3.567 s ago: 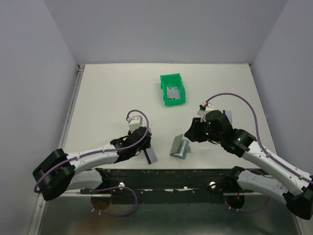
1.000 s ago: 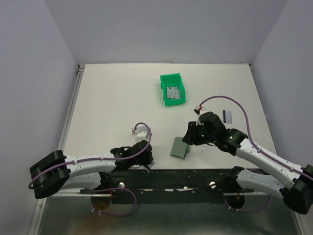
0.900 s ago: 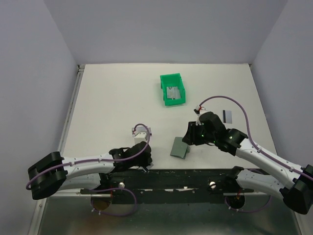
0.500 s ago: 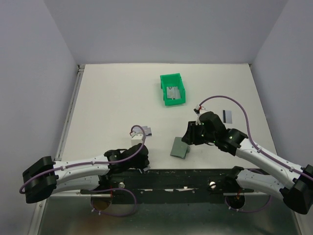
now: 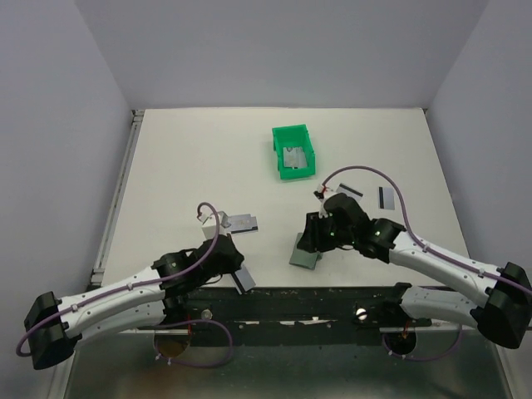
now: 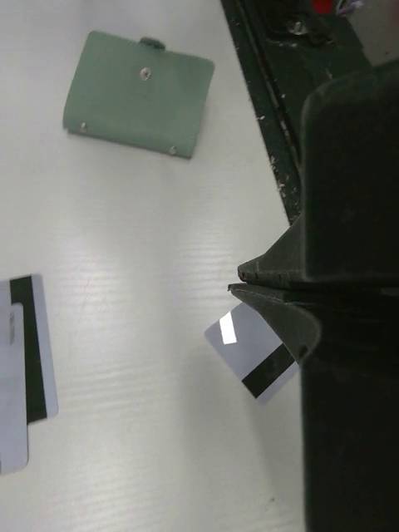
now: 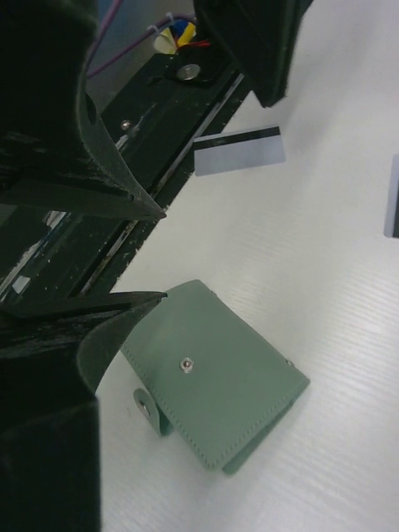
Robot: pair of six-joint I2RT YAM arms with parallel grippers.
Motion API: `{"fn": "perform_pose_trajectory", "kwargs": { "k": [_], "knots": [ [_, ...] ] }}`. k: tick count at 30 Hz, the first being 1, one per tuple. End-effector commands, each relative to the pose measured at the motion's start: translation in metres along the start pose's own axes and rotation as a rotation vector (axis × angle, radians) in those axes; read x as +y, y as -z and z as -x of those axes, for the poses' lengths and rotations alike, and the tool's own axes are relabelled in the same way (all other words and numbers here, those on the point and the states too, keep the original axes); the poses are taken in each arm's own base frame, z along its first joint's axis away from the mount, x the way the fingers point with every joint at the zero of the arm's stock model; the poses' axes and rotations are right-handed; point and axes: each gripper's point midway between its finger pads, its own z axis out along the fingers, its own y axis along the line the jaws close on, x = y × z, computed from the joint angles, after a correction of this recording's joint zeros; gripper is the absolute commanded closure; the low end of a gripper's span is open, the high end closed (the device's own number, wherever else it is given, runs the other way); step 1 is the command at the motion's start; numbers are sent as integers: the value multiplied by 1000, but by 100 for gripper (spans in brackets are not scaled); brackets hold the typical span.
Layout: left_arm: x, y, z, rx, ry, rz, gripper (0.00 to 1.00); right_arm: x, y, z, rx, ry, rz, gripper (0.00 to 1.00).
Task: Put the credit cards into the card holder
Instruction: Move the credit card to the corner of the board.
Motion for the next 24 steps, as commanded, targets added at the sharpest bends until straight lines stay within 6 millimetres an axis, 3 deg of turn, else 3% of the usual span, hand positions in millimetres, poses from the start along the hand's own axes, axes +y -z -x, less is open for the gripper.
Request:
{"fn": "perform_pose_trajectory", "kwargs": {
  "k": [1, 6, 9, 24],
  "knots": [
    [42, -16, 6, -14, -10, 173, 88, 29, -5, -10, 32, 19, 56, 52],
    [55, -28, 8, -16, -7, 223, 84, 45, -9, -30, 61, 16, 93, 52],
    [56, -32, 4, 3, -25, 228, 83, 42, -11, -37, 72, 3, 83, 52],
    [57, -49, -34, 130, -34, 172, 88, 35, -4, -39, 71, 22, 44, 52]
  ]
}}
